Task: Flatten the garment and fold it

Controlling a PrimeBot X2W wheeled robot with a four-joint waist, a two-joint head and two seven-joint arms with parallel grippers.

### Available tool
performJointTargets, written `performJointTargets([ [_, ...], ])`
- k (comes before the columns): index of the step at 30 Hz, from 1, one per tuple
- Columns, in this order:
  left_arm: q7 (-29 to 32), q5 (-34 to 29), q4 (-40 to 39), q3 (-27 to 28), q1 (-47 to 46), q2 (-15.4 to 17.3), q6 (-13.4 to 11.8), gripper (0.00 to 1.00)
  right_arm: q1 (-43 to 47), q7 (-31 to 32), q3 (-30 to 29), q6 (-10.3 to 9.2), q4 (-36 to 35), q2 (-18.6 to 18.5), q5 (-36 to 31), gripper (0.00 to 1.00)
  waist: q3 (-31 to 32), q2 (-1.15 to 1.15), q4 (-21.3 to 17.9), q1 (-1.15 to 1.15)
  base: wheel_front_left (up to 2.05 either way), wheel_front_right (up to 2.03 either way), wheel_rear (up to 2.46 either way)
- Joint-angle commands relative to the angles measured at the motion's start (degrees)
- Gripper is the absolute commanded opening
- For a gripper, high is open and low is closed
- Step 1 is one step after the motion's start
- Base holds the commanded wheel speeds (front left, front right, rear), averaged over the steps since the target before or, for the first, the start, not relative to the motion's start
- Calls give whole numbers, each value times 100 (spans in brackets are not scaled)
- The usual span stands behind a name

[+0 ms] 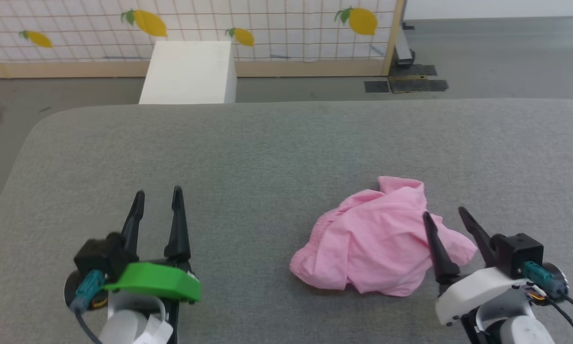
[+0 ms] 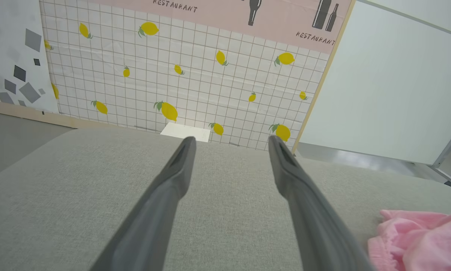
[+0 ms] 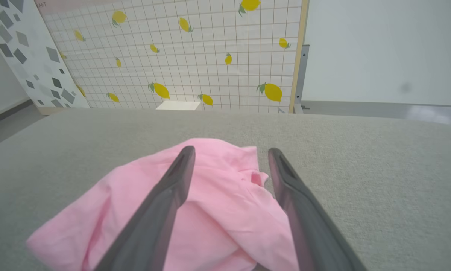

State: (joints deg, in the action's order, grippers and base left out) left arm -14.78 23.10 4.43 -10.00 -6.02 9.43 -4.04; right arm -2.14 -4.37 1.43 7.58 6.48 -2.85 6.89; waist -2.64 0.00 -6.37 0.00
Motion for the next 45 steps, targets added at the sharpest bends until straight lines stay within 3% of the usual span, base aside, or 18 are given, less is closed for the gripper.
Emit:
performJointTargets([
  [1, -20, -70, -80, 90, 163, -72, 50, 100, 61, 159, -111, -9, 72, -3, -85, 100, -4, 0, 122, 0, 0, 0, 0],
  [10, -21, -420, -230, 408, 409, -399, 358, 100, -247, 1701, -1036, -9, 841, -3, -430, 100, -183, 0, 296, 0, 0, 0, 0],
  [19, -21, -605, -105, 549, 191, -570, 607, 100, -830, 2406, -1264, -9, 1647, -3, -483, 100, -468, 0, 403, 0, 0, 0, 0],
  [20, -21, -614, -95, 554, 178, -580, 622, 100, -873, 2498, -1232, -9, 1730, -3, -452, 74, -482, 0, 411, 0, 0, 0, 0],
  [21, -21, -626, -84, 551, 163, -591, 640, 100, -926, 2541, -1186, -9, 1778, -3, -433, 21, -499, 0, 426, 0, 0, 0, 0],
  [22, -21, -635, -76, 546, 152, -600, 652, 100, -970, 2542, -1157, -9, 1782, -3, -451, 0, -512, 0, 436, 0, 0, 0, 0],
  [33, -21, -651, 32, 446, -5, -648, 734, 100, -1890, 2445, -845, -9, 841, -3, -371, 0, -549, 0, 547, 0, 0, 0, 0],
  [39, -21, -596, 48, 333, -124, -653, 717, 100, -2805, 2359, -1121, -9, 1211, -3, -827, 0, -677, 0, 668, 0, 0, 0, 0],
  [40, -21, -575, 53, 303, -148, -654, 705, 100, -2934, 2312, -1234, -9, 1392, -3, -994, 21, -710, 0, 699, 0, 0, 0, 0],
  [41, -21, -561, 58, 273, -168, -654, 696, 100, -3021, 2257, -1313, -9, 1541, -3, -1096, 48, -738, 0, 728, 0, 0, 0, 0],
  [42, -21, -549, 65, 238, -189, -654, 684, 100, -3106, 2195, -1411, -9, 1737, -3, -1157, 100, -761, 0, 757, 0, 0, 0, 0],
  [45, -21, -528, 91, 181, -216, -654, 655, 100, -3240, 1876, -1615, -9, 2107, -3, -1293, 100, -791, 0, 804, 0, 0, 0, 0],
])
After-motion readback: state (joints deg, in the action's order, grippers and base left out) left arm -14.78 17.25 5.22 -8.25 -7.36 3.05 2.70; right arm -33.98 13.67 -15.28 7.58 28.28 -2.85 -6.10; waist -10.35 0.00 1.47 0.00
